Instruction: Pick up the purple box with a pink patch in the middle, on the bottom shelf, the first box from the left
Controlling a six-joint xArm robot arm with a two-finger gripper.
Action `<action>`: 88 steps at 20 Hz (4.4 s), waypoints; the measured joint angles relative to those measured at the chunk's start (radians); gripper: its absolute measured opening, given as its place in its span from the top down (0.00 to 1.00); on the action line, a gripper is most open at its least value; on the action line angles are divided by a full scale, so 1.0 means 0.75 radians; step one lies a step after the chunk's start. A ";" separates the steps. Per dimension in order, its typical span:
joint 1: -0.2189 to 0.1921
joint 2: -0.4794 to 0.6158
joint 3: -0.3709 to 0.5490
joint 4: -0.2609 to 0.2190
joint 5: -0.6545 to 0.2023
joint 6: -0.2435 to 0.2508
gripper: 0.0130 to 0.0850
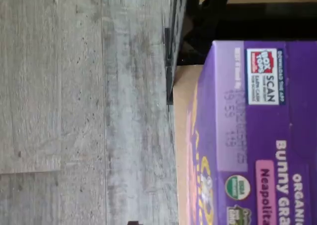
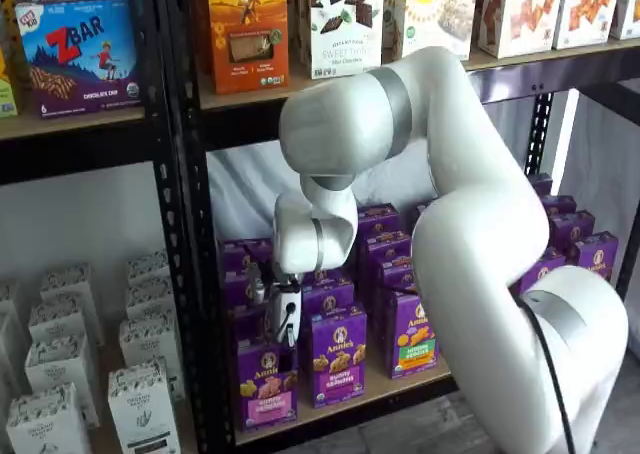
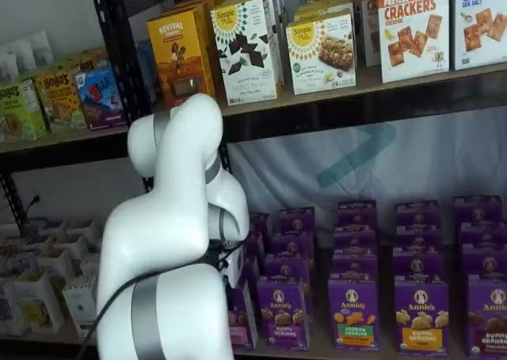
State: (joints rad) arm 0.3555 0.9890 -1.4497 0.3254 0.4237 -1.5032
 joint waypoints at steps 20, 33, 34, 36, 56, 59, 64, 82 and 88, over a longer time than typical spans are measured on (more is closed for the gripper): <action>0.017 0.035 -0.034 -0.049 0.015 0.061 0.17; 0.024 0.038 -0.028 -0.056 -0.008 0.074 0.33; 0.025 0.038 -0.026 -0.051 -0.013 0.069 0.33; 0.026 0.036 -0.023 -0.039 -0.019 0.059 0.33; 0.032 0.019 0.014 -0.020 -0.061 0.045 0.67; 0.033 0.015 0.021 -0.016 -0.067 0.042 0.67; 0.035 0.000 0.039 -0.015 -0.072 0.043 0.67; 0.056 -0.158 0.249 0.007 -0.126 0.036 0.72; 0.068 -0.275 0.409 -0.038 -0.182 0.085 0.72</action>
State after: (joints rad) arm 0.4063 0.7830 -1.1428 0.2970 0.2873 -1.4398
